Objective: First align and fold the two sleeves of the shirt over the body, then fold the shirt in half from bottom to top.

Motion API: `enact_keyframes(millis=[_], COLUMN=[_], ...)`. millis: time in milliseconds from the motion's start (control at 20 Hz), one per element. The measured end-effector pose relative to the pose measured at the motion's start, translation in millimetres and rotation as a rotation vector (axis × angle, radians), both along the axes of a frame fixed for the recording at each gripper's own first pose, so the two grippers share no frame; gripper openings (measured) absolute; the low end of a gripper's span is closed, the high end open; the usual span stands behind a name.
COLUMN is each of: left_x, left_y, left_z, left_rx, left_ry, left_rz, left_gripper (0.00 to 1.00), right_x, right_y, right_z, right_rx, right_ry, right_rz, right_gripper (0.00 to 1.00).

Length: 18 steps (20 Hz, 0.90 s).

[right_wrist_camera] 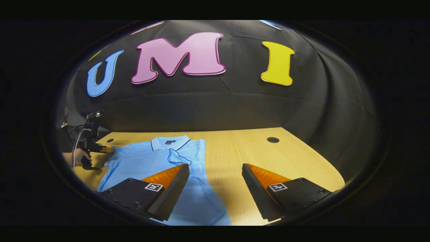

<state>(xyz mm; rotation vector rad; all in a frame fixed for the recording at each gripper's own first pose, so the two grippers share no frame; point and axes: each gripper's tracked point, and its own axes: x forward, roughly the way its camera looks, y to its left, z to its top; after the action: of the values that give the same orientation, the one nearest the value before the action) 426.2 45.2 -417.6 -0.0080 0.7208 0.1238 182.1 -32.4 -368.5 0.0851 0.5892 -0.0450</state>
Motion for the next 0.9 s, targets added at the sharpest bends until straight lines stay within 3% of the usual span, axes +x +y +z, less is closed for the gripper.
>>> enact_keyframes(millis=[150,300,450,500,550,650,750,900], left_x=[12,24,31,25,19,2,-19,-77], left_y=[-27,-88,-170,-200,-222,-242,-232,-187], left_z=[43,78,88,88,87,88,103,135], left_rx=[0.039,0.033,-0.038,-0.080,-0.116,-0.153,-0.161,-0.128], left_ry=[-0.084,-0.134,-0.160,-0.148,-0.136,-0.131,-0.169,-0.221], left_rz=[-0.029,-0.105,-0.208,-0.254,-0.292,-0.331,-0.335,-0.311], left_gripper=[0.06,0.06,0.06,0.01,0.10,0.54,0.99,0.99], right_x=[-10,-24,-36,-43,-49,-62,-77,-107], right_y=[-9,-16,-25,-29,-31,-34,-34,-28], right_z=[-4,-8,-9,-9,-10,-8,-6,1], right_rx=[-0.019,-0.024,-0.040,-0.047,-0.051,-0.049,-0.040,-0.030], right_ry=[0.018,0.039,0.053,0.061,0.069,0.078,0.090,0.111], right_rz=[-0.006,-0.013,-0.022,-0.021,-0.020,-0.020,-0.019,-0.014], right_gripper=[0.98,0.98,0.97,0.98,0.98,0.98,0.98,0.97])
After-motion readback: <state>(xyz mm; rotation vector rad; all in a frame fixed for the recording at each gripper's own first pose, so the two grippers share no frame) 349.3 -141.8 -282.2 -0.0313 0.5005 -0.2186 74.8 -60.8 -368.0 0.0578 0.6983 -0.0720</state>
